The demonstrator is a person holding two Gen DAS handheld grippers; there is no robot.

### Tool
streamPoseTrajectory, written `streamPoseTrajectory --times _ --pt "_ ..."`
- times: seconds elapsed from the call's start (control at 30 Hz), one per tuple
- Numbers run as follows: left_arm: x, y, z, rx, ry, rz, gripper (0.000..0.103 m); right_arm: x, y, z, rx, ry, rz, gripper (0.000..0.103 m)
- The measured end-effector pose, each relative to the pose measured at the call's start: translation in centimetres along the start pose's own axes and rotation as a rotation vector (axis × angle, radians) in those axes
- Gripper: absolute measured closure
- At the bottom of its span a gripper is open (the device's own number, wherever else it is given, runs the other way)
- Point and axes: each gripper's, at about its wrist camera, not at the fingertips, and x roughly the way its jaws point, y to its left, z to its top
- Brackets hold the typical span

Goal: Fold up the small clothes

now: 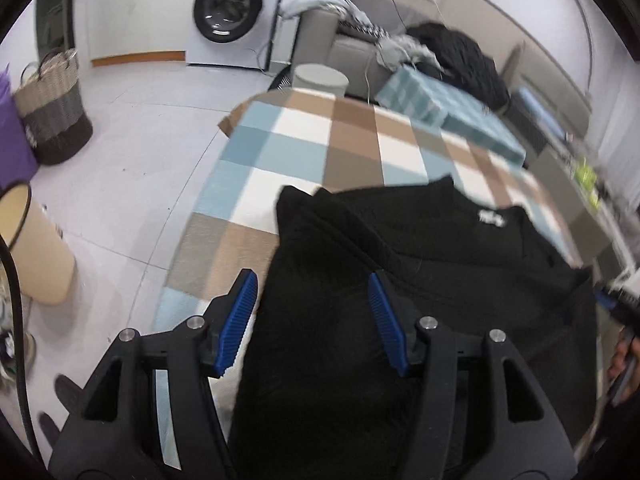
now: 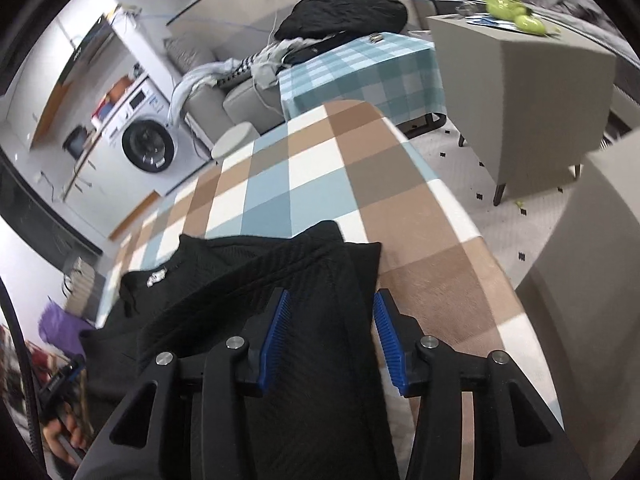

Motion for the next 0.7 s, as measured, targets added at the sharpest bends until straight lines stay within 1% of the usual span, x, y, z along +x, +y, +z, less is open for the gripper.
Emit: streamPoseTrajectory --times 0.07,0.1,0.13,0.17,0.2,0.23,0.33,0.37,0.43,0.47,0.53,0.57,0.7 --pt "1.2 -0.7 0.2 0.035 0.016 0.037 0.051 0.9 0.5 0.0 -0.02 0.02 -0.012 0.058" --pt "1.6 -1.0 0.3 0.049 0.016 0.056 0.062 1.1 0.7 0.0 -0.026 0.024 -0.02 0.058" --pt "2.0 -1.2 0.4 0.062 0.015 0.081 0.069 1.4 0.8 -0.1 -0.034 0.029 -0.028 0.058" --pt "2.3 -1.2 0.5 0.065 0.017 0.086 0.084 1.5 0.9 -0.2 -0.044 0.031 -0.036 0.058" --pt "2.3 -0.9 0.7 0.05 0.016 0.059 0.089 1.6 1.0 -0.3 -0.05 0.033 -0.04 0.058" --pt "2.0 -0.7 0.8 0.034 0.003 0.038 0.09 1.7 1.1 -0.3 -0.055 0.035 -0.044 0.058" --pt "-0.4 -0.2 0.9 0.005 -0.086 -0.021 0.091 1.7 0.8 -0.4 -0.065 0.038 -0.042 0.058" --pt "-1.3 0.2 0.9 -0.012 -0.117 -0.043 0.093 1.7 0.7 -0.4 -0.066 0.039 -0.045 0.058" --pt "-2.7 1.1 1.0 -0.065 -0.158 -0.1 0.093 1.8 0.4 -0.4 -0.065 0.043 -0.055 0.058" --pt "-3.0 1.7 1.1 -0.091 -0.165 -0.117 0.093 1.9 0.3 -0.4 -0.062 0.048 -0.056 0.058" --pt "-3.2 2.6 1.4 -0.129 -0.17 -0.105 0.093 2.1 0.0 -0.4 -0.055 0.056 -0.056 0.058" --pt "-3.0 3.1 1.5 -0.145 -0.168 -0.082 0.097 2.3 -0.1 -0.5 -0.051 0.058 -0.056 0.058" --pt "-2.7 4.8 1.7 -0.193 -0.173 -0.056 0.099 2.4 -0.1 -0.6 -0.047 0.061 -0.057 0.058"
